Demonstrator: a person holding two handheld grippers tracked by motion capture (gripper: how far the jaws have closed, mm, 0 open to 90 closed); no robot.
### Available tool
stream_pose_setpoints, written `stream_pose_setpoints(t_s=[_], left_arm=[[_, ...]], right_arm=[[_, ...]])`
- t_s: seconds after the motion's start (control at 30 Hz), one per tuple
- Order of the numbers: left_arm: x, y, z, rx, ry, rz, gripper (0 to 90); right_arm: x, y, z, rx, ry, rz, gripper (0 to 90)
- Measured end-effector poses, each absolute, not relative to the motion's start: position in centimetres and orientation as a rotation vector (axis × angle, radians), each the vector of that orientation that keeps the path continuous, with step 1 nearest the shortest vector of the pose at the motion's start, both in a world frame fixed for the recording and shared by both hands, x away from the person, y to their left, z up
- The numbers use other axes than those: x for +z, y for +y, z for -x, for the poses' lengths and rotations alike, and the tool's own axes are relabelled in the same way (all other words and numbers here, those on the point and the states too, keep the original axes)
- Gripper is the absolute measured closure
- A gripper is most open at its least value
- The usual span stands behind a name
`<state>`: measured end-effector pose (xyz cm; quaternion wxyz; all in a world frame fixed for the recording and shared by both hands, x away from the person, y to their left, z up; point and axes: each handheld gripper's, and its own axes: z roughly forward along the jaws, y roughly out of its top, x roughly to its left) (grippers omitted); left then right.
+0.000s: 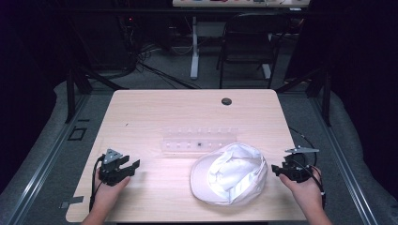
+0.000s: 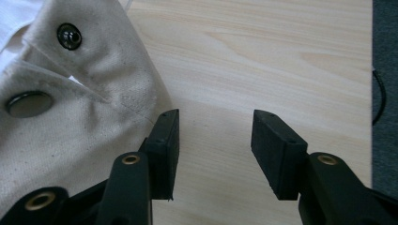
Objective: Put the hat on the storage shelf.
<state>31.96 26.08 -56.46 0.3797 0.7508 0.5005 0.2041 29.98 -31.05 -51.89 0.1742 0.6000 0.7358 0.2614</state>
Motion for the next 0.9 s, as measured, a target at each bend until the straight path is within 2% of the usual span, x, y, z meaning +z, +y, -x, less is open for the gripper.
stream_pose_setpoints(t_s=[0.9], left_arm=[[-56.6, 25.8, -32.0, 0.506, 1.277, -1.939, 47.0]], right_arm=[[-44.7, -27.7, -33.1, 0.617, 2.264, -1.810, 52.6]])
